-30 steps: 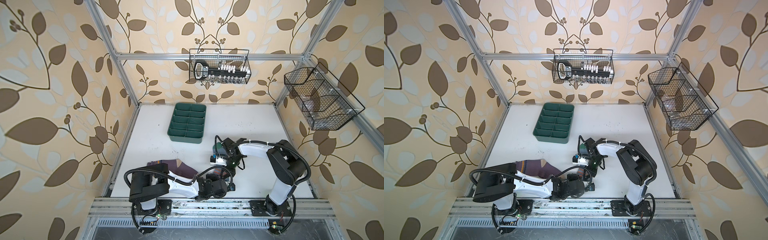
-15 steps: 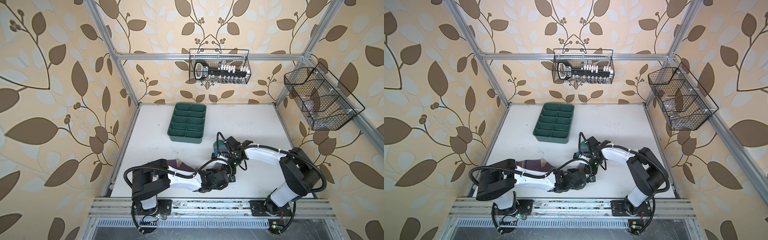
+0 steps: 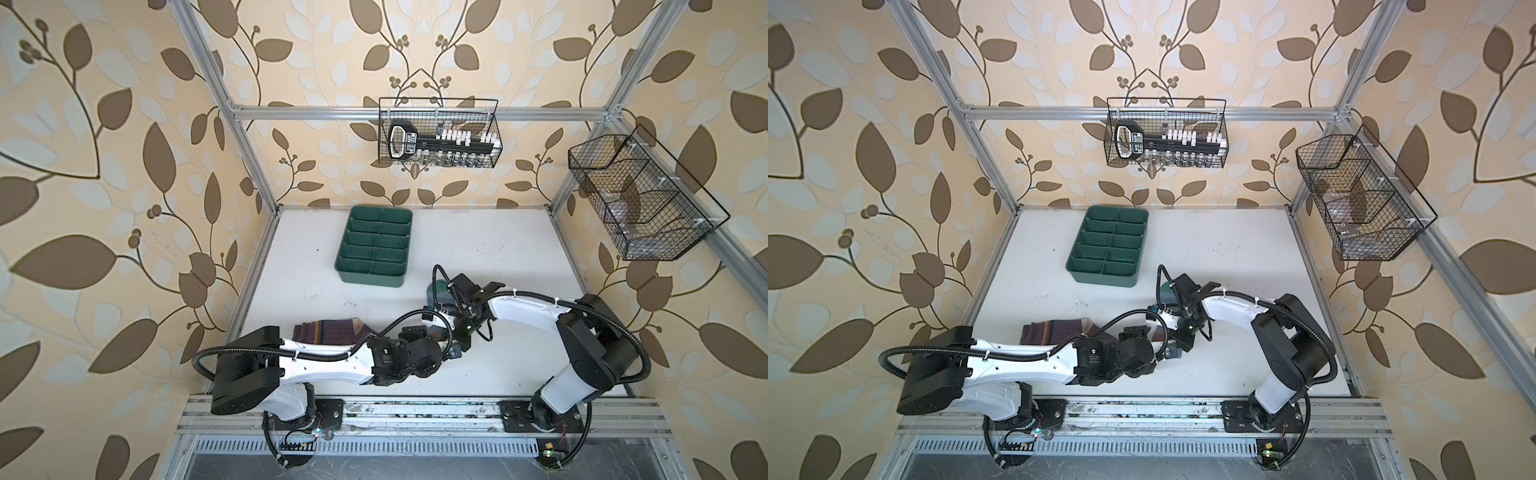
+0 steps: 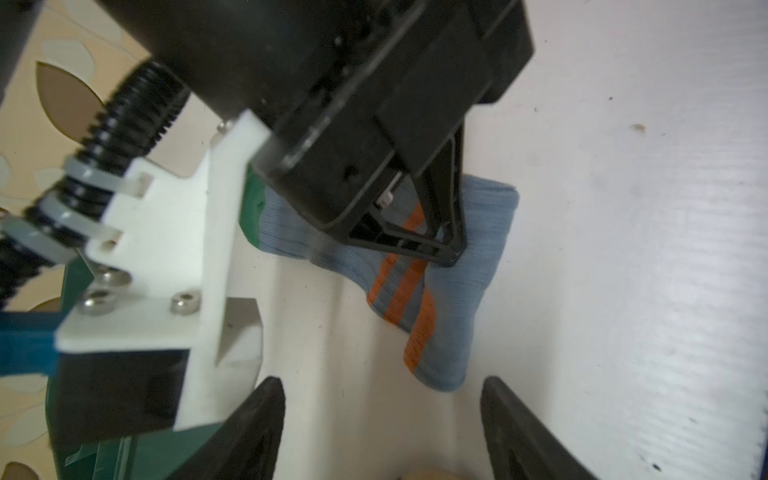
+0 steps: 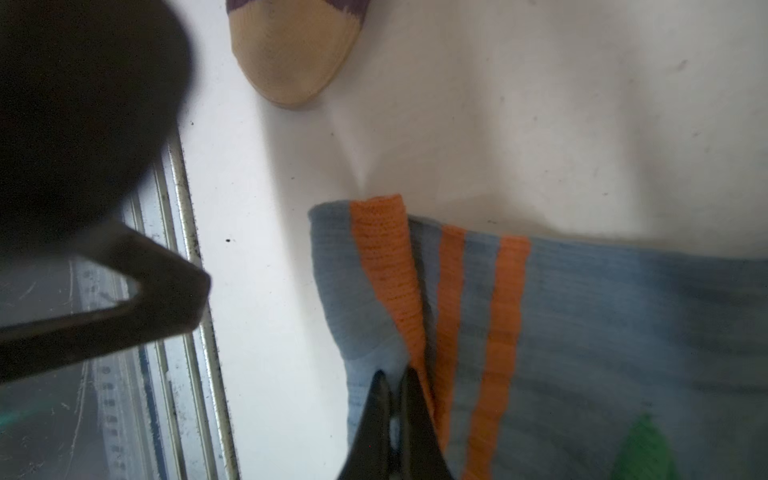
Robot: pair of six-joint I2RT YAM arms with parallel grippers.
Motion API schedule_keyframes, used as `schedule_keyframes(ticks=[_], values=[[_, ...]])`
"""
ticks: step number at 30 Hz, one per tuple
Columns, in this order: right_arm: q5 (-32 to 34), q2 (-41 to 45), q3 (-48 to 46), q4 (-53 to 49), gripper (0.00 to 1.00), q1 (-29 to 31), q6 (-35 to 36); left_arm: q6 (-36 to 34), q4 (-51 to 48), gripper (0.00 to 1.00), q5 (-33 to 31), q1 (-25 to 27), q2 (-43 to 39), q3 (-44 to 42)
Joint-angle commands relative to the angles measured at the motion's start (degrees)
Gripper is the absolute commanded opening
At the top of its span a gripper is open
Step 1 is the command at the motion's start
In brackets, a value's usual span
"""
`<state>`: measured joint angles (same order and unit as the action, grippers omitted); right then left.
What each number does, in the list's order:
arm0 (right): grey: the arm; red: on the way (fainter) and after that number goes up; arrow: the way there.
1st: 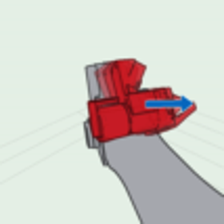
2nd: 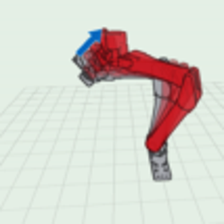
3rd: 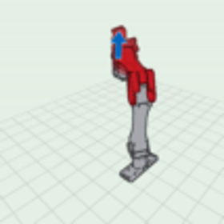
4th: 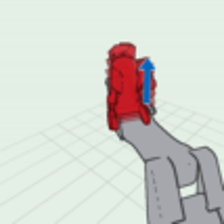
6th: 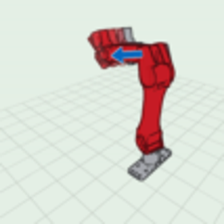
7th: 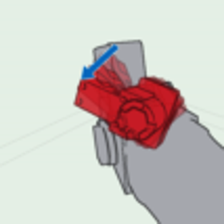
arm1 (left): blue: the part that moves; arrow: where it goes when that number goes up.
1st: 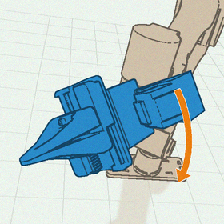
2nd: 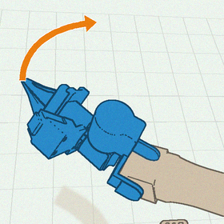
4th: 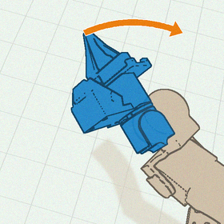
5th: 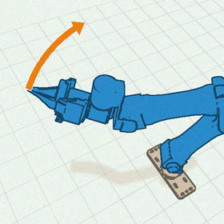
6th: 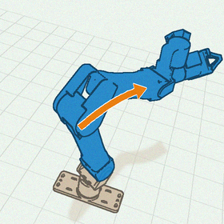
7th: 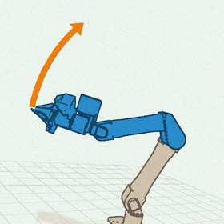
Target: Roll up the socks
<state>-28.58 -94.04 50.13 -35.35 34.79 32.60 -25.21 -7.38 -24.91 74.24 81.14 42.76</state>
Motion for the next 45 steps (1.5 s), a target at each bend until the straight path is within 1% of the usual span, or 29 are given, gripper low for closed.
schedule_keyframes(ticks=[1, 3, 7, 13, 14, 16, 21, 23, 25, 26, 27, 29, 30, 31, 32, 33, 34, 36, 37, 38, 39, 41, 43, 45], values=[[-0.9, -1.6, -1.1, -1.4, 0.0, 0.7, 1.8, -0.9, 2.7, 0.77, 1.1, 0.6, 1.7, -0.4], [-1.1, -1.3, -1.1, -1.5, 0.0, 0.7, 2.0, -1.0, 3.6, 0.77, 1.4, 0.6, 4.1, -0.1], [-1.5, -0.7, -1.3, -1.3, 0.0, 0.9, 1.9, -1.5, 5.5, 0.76, 2.2, 0.6, 6.3, -0.2], [-1.7, 0.0, -1.5, -1.2, 0.0, 1.7, 2.0, -2.2, 8.4, 0.76, 0.2, 0.6, 9.8, -0.1], [-1.6, 0.3, -1.8, -1.2, 0.0, 1.9, 2.1, -2.3, 9.3, 0.7, -0.5, 0.6, 12.2, 0.4], [-1.7, 0.8, -2.0, -1.1, 0.0, 2.1, 2.0, -1.9, 9.4, 0.6, -0.4, 0.5, 14.0, 1.3], [-1.5, 2.0, -2.4, -0.6, 0.0, 2.1, 1.7, -0.7, 7.7, 0.32, 2.1, 0.5, 16.6, 3.0], [-0.8, 2.6, -2.6, 0.0, 0.0, 2.1, 1.3, 0.0, 7.0, 0.16, 2.4, 0.5, 17.2, 3.5], [1.6, 4.1, -3.0, 2.2, 0.0, 2.1, -0.1, 0.4, 5.1, 0.02, 2.9, 0.5, 17.2, 4.2], [3.8, 5.6, -3.2, 4.5, 0.0, 2.1, -1.9, 0.9, 3.8, 0.0, 3.2, 0.5, 17.1, 4.9], [6.9, 7.7, -3.8, 7.5, 0.0, 2.0, -4.5, 1.3, 2.4, 0.0, 3.5, 0.5, 16.8, 5.3], [11.0, 12.4, -5.4, 12.3, 0.0, 1.2, -7.6, 2.3, -0.8, 0.0, 4.5, 0.5, 16.1, 6.5], [11.6, 15.2, -6.3, 13.8, 0.04, 0.1, -8.1, 2.8, -2.8, 0.0, 5.3, 0.5, 15.8, 7.3], [11.6, 17.8, -7.1, 14.8, 0.1, -1.0, -8.2, 3.3, -4.4, 0.0, 5.7, 0.5, 15.6, 7.9], [11.8, 21.1, -8.1, 16.1, 0.19, -2.6, -8.5, 4.1, -6.0, 0.0, 6.3, 0.5, 15.4, 8.5], [12.9, 23.9, -9.1, 17.6, 0.26, -3.8, -9.5, 4.6, -7.3, 0.0, 7.0, 0.5, 15.3, 9.1], [15.1, 27.2, -10.2, 19.8, 0.3, -5.0, -11.1, 5.2, -8.6, 0.0, 7.6, 0.5, 15.2, 9.6], [23.4, 33.1, -11.7, 24.1, 0.41, -6.9, -15.9, 5.8, -10.7, 0.0, 9.4, 0.5, 15.2, 10.5], [30.0, 35.9, -12.4, 26.7, 0.48, -7.6, -18.4, 5.8, -12.0, 0.0, 10.4, 0.5, 15.4, 11.3], [37.7, 38.6, -13.2, 30.2, 0.57, -8.8, -20.7, 5.9, -13.2, 0.0, 11.2, 0.4, 15.8, 12.2], [42.5, 40.5, -13.8, 32.6, 0.6, -10.0, -22.6, 5.7, -14.7, 0.0, 12.9, 0.1, 16.2, 13.3], [47.9, 43.9, -14.8, 36.6, 0.65, -14.3, -26.4, 5.4, -17.2, 0.0, 15.2, -0.4, 17.3, 15.4], [49.5, 47.2, -15.0, 37.9, 0.66, -18.8, -30.5, 5.0, -20.3, 0.0, 18.2, -1.4, 18.7, 18.0], [50.2, 50.0, -14.5, 37.2, 0.68, -21.5, -33.8, 4.5, -23.3, 0.0, 21.8, -2.5, 20.1, 20.7]])
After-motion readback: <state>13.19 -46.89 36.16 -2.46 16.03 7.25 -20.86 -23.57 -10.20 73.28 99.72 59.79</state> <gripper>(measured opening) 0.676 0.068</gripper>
